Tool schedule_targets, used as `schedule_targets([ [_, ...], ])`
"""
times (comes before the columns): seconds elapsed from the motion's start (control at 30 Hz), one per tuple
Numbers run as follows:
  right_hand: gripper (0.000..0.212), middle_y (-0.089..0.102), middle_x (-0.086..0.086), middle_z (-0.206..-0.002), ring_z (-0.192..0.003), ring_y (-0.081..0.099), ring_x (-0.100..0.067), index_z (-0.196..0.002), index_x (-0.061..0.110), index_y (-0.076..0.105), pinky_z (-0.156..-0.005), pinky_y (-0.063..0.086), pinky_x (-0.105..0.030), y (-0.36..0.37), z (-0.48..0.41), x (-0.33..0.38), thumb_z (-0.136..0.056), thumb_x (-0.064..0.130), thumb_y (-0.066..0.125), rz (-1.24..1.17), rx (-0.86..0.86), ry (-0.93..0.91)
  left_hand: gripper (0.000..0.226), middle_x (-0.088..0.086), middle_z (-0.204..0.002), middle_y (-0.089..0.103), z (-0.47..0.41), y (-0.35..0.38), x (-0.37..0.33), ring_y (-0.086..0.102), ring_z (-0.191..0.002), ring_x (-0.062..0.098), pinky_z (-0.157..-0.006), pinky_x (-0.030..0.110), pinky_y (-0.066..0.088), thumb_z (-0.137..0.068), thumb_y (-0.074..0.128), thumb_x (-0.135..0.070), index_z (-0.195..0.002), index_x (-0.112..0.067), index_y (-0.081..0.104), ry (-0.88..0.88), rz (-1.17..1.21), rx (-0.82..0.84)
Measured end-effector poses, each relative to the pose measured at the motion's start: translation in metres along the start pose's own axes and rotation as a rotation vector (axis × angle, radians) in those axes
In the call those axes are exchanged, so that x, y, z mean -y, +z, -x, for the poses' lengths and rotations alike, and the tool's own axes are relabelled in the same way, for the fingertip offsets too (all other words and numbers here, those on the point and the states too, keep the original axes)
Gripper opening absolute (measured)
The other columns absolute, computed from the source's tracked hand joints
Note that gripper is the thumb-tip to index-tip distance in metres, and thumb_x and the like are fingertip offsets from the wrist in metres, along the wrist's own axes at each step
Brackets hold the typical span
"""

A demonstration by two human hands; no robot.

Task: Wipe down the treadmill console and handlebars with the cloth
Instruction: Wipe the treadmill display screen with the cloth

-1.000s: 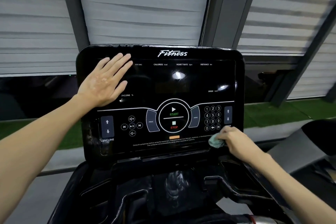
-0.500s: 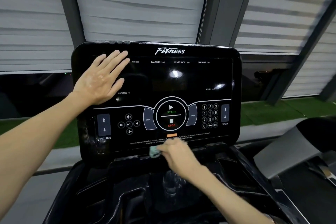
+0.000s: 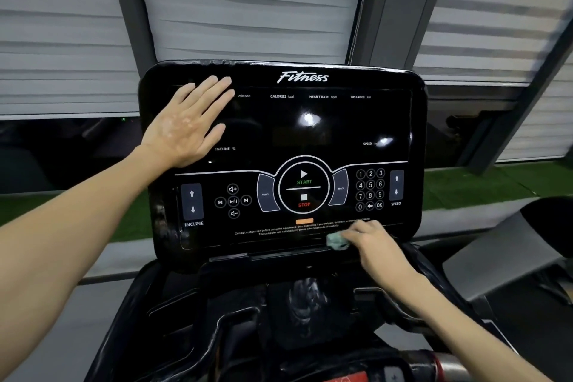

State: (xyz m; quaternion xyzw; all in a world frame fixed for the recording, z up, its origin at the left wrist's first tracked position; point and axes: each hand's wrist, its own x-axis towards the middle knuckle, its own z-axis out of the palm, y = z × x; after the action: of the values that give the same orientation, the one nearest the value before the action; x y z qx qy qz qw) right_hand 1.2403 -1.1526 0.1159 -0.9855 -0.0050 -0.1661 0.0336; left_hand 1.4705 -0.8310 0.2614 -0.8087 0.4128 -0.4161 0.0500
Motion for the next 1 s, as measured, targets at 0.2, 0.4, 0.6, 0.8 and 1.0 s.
schedule_targets([
  [0.2,0.052,0.063,-0.003,-0.078,-0.064,0.054,-0.029,-0.095,0.015,0.069,-0.063,0.053,-0.043,0.016,-0.007,0.068,-0.054,-0.016,0.071,-0.008,-0.104,-0.015,0.061,0.011,-0.163,0.019,0.000,0.001,0.000,0.019,-0.150,0.029,-0.119,0.045,0.018,-0.101,0.032,-0.035,-0.154,-0.007,0.025,0.001,-0.013,0.018],
  [0.4,0.030,0.062,-0.010,-0.089,-0.075,0.056,-0.033,-0.109,0.011,0.065,-0.066,0.050,-0.040,0.016,-0.041,0.160,-0.085,-0.004,0.054,-0.300,-0.044,-0.109,0.060,0.011,-0.164,0.018,0.001,0.000,0.001,0.019,-0.150,0.029,-0.120,0.045,0.018,-0.101,0.034,-0.035,-0.154,-0.007,0.025,-0.001,-0.020,0.026],
  [0.6,0.033,0.057,-0.007,-0.111,-0.103,0.049,-0.022,-0.105,0.010,0.070,-0.094,0.039,-0.025,0.027,-0.025,0.186,-0.092,0.030,0.048,-0.442,-0.032,-0.389,0.060,0.011,-0.163,0.019,0.001,0.001,0.002,0.019,-0.150,0.028,-0.120,0.044,0.019,-0.101,0.034,-0.034,-0.154,-0.007,0.026,-0.002,-0.017,0.022],
  [0.8,0.021,0.055,-0.006,-0.103,-0.097,0.048,-0.020,-0.102,0.006,0.063,-0.087,0.042,-0.025,0.036,-0.036,0.195,-0.086,0.018,0.067,-0.507,-0.067,-0.435,0.060,0.010,-0.164,0.018,0.000,0.001,0.000,0.018,-0.151,0.028,-0.120,0.044,0.018,-0.101,0.033,-0.035,-0.155,-0.008,0.024,-0.004,-0.011,0.028],
  [1.0,0.032,0.049,-0.011,-0.117,-0.110,0.045,-0.024,-0.107,-0.001,0.060,-0.088,0.049,-0.037,0.053,-0.038,0.208,-0.087,0.023,0.066,-0.425,-0.093,-0.526,0.061,0.010,-0.164,0.018,0.001,0.001,0.000,0.018,-0.151,0.028,-0.120,0.044,0.018,-0.101,0.034,-0.035,-0.155,-0.008,0.024,-0.008,-0.010,0.020],
])
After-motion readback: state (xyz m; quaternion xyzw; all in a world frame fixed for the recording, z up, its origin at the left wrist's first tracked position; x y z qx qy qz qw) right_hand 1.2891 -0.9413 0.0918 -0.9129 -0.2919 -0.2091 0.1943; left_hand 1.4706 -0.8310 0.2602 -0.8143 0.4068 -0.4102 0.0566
